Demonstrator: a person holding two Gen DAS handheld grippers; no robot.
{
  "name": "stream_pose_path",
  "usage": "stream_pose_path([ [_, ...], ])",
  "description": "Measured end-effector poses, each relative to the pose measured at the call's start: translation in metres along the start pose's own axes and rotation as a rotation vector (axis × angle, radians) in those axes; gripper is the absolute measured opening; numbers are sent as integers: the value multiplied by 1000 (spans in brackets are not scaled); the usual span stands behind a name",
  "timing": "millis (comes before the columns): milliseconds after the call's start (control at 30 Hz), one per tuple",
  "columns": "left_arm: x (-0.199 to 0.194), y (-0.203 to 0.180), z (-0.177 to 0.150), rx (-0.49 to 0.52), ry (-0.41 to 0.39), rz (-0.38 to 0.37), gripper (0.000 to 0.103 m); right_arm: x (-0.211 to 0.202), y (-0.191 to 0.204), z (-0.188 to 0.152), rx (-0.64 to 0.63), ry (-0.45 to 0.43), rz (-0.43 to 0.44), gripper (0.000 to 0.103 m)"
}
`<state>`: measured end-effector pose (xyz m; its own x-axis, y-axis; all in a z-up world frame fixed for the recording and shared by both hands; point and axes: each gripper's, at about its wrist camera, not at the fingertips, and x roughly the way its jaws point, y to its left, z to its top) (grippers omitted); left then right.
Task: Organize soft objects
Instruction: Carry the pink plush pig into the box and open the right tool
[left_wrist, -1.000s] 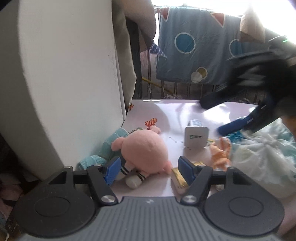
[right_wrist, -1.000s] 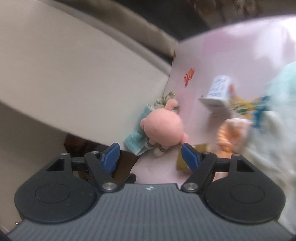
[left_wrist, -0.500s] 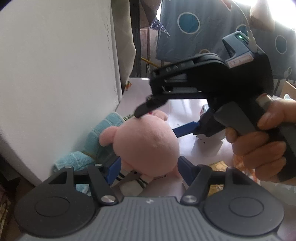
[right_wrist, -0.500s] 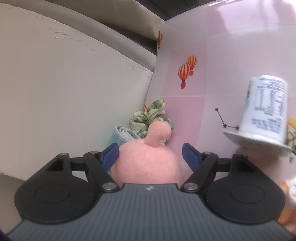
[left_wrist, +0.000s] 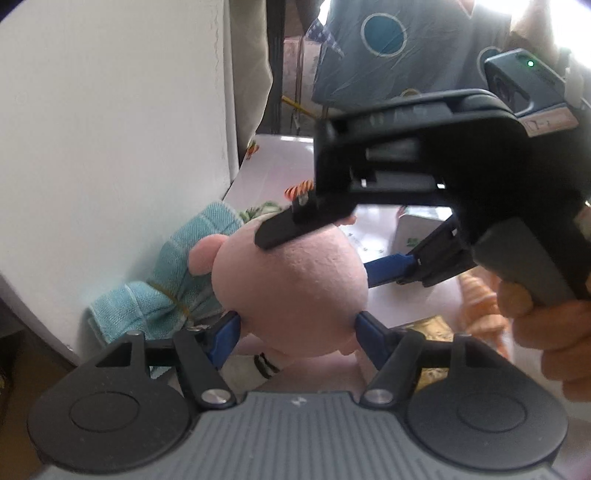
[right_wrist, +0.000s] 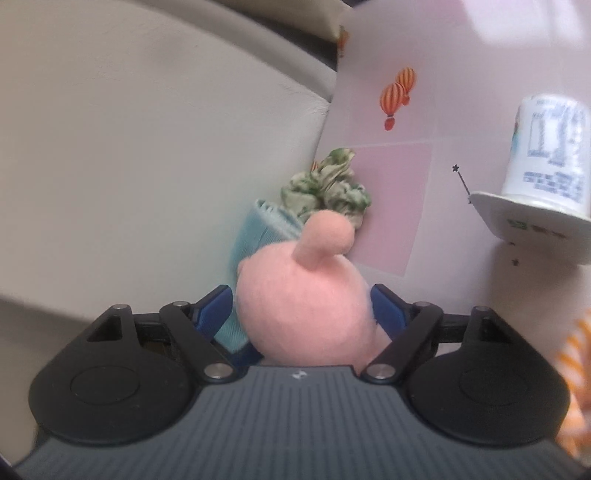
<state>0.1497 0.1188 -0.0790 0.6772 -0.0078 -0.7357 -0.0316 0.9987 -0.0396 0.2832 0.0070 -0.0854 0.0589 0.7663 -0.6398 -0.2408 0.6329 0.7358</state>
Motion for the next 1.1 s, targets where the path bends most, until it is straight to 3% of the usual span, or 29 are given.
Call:
stream_pose_path([
  [333, -78, -28, 4, 32, -113, -51, 70, -83, 52, -30, -102, -101, -26, 73],
  [600, -135, -88, 5, 118, -209, -144, 71, -186, 65, -72, -111, -234, -64, 73],
  [867, -159, -190, 9, 262, -234, -319, 71, -317, 20, -132, -9, -416, -126, 73],
  [1100, -151, -297, 6, 364, -173, -494, 72, -428, -64, -189, 221, -574, -178, 72],
])
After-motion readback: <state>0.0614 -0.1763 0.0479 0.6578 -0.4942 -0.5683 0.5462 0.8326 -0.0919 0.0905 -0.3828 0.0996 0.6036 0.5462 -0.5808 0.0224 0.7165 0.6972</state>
